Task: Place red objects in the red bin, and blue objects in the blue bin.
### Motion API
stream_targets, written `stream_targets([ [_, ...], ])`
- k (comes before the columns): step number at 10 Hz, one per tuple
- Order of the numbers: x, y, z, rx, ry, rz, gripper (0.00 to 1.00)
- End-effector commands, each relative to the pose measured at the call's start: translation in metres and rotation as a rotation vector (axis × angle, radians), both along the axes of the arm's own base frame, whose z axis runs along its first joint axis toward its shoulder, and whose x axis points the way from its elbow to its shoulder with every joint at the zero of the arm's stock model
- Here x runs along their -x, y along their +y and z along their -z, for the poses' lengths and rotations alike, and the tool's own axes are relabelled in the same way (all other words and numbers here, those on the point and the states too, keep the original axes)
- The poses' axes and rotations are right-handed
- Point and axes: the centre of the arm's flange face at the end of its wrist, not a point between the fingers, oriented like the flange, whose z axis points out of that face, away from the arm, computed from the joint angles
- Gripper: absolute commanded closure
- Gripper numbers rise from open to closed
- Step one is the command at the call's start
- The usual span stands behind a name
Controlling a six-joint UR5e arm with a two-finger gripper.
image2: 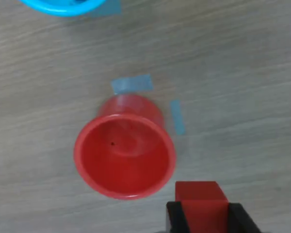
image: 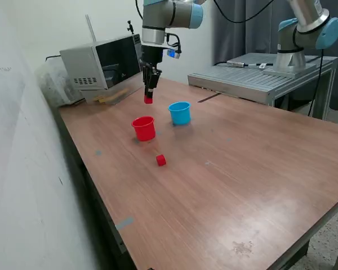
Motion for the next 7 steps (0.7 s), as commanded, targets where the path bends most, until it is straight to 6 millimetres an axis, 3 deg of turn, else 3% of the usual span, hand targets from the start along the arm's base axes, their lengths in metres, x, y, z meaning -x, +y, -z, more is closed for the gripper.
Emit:
stream_targets([
  [1,0.017,0.027,0.025,0.000,-0.015,0.031,1.00],
  [7,0.030,0.056,0.050,0.004,-0.028,0.063,1.00],
])
